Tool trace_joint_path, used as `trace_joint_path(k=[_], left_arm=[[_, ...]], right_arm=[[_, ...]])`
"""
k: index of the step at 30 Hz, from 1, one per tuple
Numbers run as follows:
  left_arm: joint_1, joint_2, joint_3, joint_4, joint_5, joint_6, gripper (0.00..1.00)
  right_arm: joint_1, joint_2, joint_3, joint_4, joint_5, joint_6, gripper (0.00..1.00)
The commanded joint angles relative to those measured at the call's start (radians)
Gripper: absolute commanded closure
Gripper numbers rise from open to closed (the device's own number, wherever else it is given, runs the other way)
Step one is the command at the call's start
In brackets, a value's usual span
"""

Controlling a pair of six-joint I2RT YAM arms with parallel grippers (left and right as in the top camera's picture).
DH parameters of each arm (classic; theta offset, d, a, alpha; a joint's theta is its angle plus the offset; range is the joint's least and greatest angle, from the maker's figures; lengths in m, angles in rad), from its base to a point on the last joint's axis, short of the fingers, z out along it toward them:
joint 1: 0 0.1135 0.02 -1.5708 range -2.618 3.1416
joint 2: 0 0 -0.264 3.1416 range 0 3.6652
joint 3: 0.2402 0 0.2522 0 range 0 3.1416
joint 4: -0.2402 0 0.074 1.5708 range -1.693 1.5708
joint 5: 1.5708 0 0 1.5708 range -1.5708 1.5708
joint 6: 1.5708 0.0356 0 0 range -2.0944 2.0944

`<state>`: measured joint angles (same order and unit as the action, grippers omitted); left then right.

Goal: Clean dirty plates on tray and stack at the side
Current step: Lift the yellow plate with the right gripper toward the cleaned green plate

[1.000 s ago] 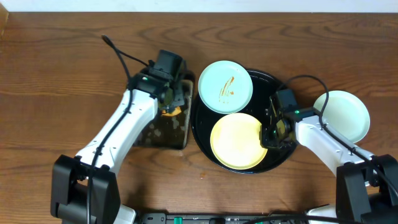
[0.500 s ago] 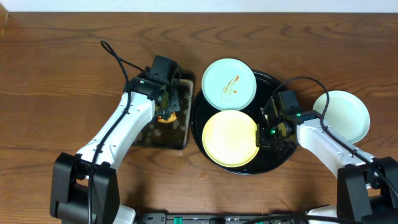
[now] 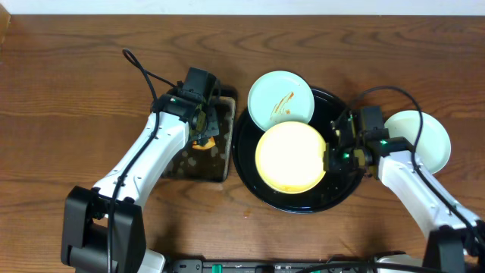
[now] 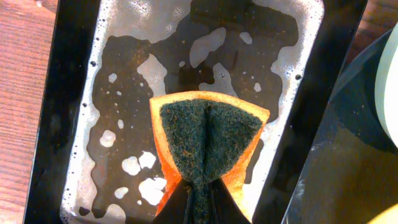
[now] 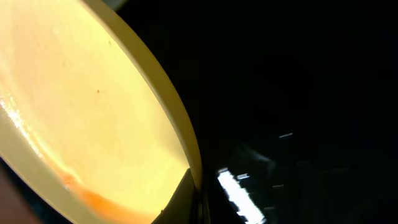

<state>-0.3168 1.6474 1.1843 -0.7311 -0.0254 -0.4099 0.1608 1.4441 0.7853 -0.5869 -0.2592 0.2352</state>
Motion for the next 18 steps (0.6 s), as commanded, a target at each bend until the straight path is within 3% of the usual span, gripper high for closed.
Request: trace_joint_path(k=[1, 18], left_arm=[[0.002, -0.001, -0.005, 0.003, 0.003, 0.017, 0.92], [0.003, -0.001, -0.005, 0.016, 0.003, 0.017, 0.93]], right_arm=[[-0.006, -0.08, 0.024, 0.008, 0.171, -0.05, 0.99], [0.157, -0.298, 0.035, 0.038, 0.824, -0.174, 0.99]])
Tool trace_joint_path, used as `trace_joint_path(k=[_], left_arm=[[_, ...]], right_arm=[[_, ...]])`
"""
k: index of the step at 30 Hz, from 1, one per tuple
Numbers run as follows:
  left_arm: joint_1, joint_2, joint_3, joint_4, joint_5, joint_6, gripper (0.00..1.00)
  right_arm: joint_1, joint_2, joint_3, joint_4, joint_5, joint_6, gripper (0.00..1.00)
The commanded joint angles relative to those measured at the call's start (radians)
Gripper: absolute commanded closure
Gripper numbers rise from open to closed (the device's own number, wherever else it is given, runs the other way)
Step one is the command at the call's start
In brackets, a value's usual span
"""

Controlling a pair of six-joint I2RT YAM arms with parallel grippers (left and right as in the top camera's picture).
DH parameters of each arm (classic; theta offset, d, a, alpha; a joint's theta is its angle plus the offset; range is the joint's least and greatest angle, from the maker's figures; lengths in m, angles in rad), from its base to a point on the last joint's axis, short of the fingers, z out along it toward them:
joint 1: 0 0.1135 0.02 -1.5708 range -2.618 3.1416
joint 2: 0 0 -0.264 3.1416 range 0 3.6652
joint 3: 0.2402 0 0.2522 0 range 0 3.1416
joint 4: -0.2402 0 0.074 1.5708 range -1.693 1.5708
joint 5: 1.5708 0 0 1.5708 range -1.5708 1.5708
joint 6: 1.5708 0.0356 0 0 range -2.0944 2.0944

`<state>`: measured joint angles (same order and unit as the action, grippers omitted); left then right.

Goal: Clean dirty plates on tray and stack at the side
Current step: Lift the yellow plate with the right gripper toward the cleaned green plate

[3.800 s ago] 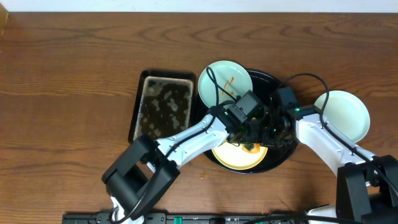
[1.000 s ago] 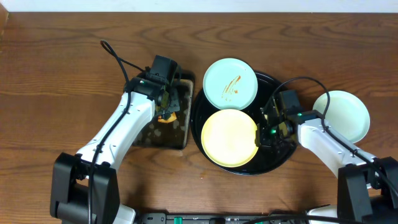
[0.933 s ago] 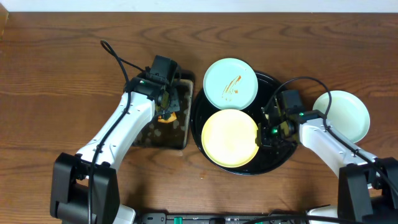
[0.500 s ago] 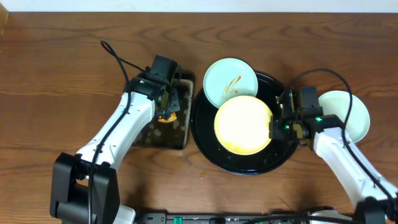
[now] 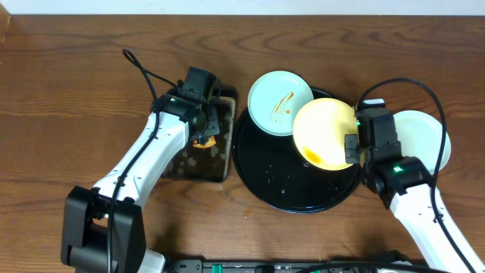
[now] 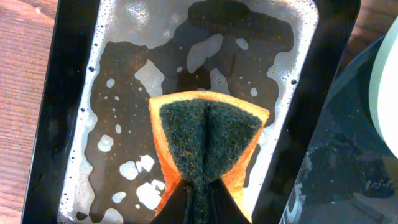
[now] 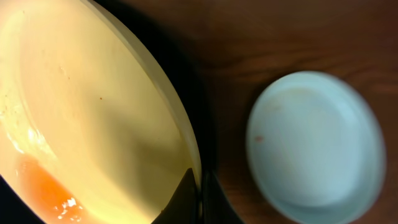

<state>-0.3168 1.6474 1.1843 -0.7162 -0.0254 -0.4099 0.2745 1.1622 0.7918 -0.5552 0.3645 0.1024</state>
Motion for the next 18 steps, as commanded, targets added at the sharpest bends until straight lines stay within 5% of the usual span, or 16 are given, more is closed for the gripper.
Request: trace_joint_path(k=[1, 10, 18], left_arm=[[0.002, -0.001, -0.005, 0.001, 0.003, 0.017, 0.93], [0.003, -0.001, -0.005, 0.005, 0.003, 0.017, 0.93], [0.003, -0.001, -0.005, 0.006, 0.003, 0.017, 0.92]], right_arm=[[0.067, -0.016, 0.029, 0.006, 0.249, -0.042, 0.99], [0.253, -0.016, 0.029, 0.071, 0.586, -0.157, 0.99], [0.265, -0.016, 0.029, 0.092, 0.608, -0.164, 0.99]])
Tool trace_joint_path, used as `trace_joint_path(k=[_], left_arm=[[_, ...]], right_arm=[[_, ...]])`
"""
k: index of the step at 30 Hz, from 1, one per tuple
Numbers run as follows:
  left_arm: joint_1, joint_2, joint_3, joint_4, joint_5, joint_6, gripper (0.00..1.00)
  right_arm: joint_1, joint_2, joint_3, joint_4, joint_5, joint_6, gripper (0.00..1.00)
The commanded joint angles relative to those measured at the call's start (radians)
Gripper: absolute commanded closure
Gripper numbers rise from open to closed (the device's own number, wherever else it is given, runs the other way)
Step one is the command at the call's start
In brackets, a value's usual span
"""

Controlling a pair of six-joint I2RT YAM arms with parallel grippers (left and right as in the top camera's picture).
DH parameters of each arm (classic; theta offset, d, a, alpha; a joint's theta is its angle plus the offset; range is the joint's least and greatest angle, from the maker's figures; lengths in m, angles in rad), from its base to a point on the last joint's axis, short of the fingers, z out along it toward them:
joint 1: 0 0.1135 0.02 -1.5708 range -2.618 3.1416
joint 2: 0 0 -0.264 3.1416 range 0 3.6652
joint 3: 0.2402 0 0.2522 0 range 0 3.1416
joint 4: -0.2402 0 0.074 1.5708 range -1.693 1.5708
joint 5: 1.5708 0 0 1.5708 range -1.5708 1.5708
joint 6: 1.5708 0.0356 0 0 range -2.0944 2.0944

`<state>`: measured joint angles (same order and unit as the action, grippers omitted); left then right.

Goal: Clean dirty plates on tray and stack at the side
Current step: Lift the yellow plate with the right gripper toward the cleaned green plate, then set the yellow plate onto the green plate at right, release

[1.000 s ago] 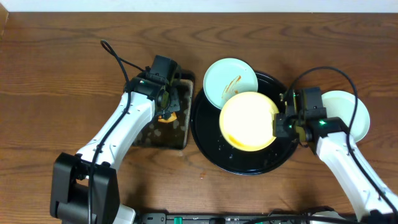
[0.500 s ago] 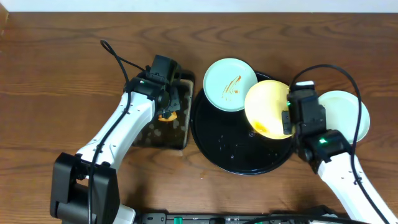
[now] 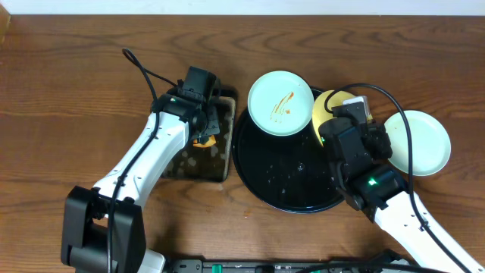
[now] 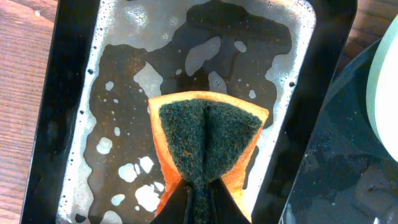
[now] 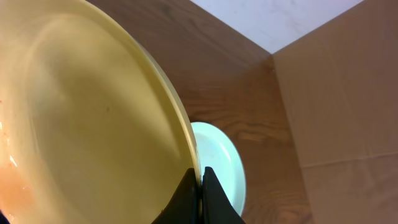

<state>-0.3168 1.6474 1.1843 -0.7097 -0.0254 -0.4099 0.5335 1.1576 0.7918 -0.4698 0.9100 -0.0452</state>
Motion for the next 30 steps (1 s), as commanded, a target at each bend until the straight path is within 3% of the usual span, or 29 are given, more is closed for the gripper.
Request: trace_joint_path(k=[1, 9, 13, 25, 30], left_arm=[[0.003, -0.001, -0.005, 0.0, 0.003, 0.017, 0.93], [0.003, -0.001, -0.005, 0.0, 0.003, 0.017, 0.93], [0.002, -0.001, -0.005, 0.0, 0.003, 0.017, 0.93], [0.002, -0.001, -0.005, 0.0, 0.003, 0.017, 0.92], [0.002, -0.001, -0.005, -0.001, 0.003, 0.017, 0.93]], right_arm=[[0.006, -0.011, 0.029, 0.007, 0.063, -0.02, 0.99], [0.003, -0.011, 0.029, 0.013, 0.077, -0.021, 0.99], [-0.04, -0.011, 0.029, 0.002, 0.047, 0.097, 0.99], [-0.629, 0.024, 0.029, 0.015, -0.357, 0.275, 0.99], [-0.829, 0.072, 0.029, 0.032, -0.51, 0.28, 0.99]])
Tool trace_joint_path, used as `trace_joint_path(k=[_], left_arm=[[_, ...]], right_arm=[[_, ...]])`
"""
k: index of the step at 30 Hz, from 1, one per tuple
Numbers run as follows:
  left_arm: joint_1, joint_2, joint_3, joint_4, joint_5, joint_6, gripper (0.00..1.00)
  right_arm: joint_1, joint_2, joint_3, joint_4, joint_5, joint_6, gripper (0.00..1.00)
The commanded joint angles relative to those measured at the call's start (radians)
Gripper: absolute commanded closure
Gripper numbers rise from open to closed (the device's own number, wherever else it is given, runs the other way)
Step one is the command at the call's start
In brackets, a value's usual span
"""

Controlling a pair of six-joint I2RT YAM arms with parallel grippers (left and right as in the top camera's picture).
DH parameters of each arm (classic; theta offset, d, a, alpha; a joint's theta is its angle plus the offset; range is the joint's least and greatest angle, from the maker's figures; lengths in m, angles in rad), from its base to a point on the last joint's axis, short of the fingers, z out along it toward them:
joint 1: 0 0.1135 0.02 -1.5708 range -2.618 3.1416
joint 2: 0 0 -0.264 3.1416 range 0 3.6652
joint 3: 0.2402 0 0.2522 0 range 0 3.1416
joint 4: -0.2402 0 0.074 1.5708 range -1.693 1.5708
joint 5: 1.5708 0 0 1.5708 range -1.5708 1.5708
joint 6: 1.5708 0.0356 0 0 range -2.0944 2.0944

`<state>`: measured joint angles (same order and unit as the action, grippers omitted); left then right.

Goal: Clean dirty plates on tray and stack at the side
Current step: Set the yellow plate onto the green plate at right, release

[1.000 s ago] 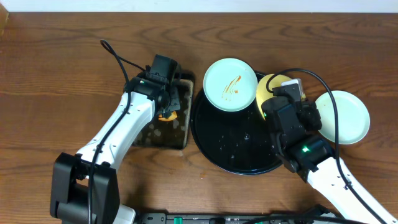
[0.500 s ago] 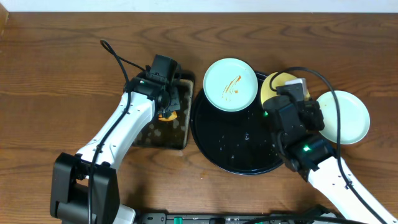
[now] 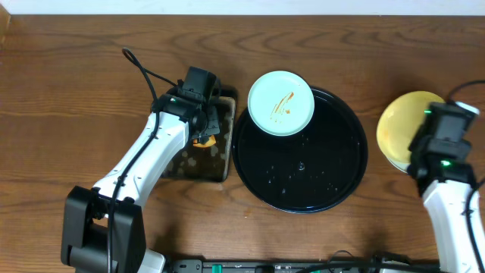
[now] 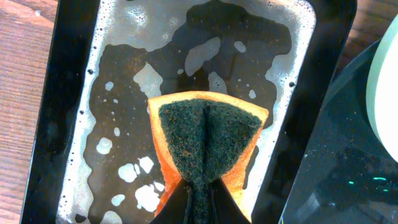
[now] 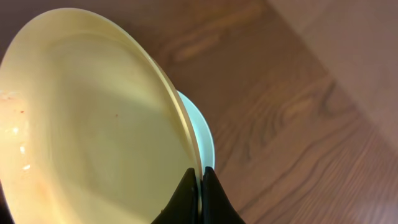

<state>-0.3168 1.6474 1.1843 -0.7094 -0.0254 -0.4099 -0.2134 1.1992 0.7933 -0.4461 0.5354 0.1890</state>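
Note:
My right gripper (image 5: 199, 186) is shut on the rim of the yellow plate (image 5: 93, 118), held over a pale mint plate (image 5: 205, 140) on the wood right of the tray; overhead the yellow plate (image 3: 400, 129) hides the mint one. A mint plate with a brown smear (image 3: 281, 103) leans on the round black tray's (image 3: 300, 189) far left rim. My left gripper (image 4: 198, 198) is shut on the orange sponge with dark scrub pad (image 4: 206, 140), over the soapy rectangular tray (image 4: 81, 124).
The rectangular wash tray (image 3: 198, 163) sits left of the round tray, touching it. Water drops lie on the round tray's floor. Bare wooden table (image 3: 76, 76) lies to the left and far side. A cable arcs behind the left arm (image 3: 140, 64).
My right gripper has carried the yellow plate from the tray's right rim to over the mint plate on the wood at the right. The left gripper and sponge have not moved.
The yellow plate lay in the round tray with my right gripper shut on its edge. Then it was lifted and tilted at the tray's right side, then held steeply near the rim. Now it is over the mint plate beside the tray. The left gripper kept the sponge over the wash tray.

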Motion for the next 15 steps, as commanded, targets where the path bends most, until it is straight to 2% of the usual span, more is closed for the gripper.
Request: trace_joint_path(k=[1, 3, 6, 10, 12, 15], left_arm=[[0.002, -0.001, -0.005, -0.001, 0.003, 0.017, 0.93], [0.002, -0.001, -0.005, -0.001, 0.003, 0.017, 0.93], [0.002, -0.001, -0.005, -0.002, 0.003, 0.017, 0.93], [0.002, -0.001, -0.005, -0.006, 0.003, 0.017, 0.92], [0.002, -0.001, -0.005, -0.006, 0.003, 0.017, 0.93], [0.002, -0.001, -0.005, -0.006, 0.003, 0.017, 0.93]], right_arm=[[-0.121, 0.05, 0.027, 0.01, -0.148, 0.059, 0.99], [-0.206, 0.11, 0.027, 0.034, -0.196, 0.092, 0.99], [-0.244, 0.151, 0.027, 0.063, -0.246, 0.092, 0.97], [-0.25, 0.169, 0.027, 0.108, -0.317, 0.084, 0.64], [-0.249, 0.166, 0.027, 0.122, -0.399, 0.083, 0.6], [-0.231, 0.166, 0.031, 0.125, -0.568, 0.063, 0.6]])
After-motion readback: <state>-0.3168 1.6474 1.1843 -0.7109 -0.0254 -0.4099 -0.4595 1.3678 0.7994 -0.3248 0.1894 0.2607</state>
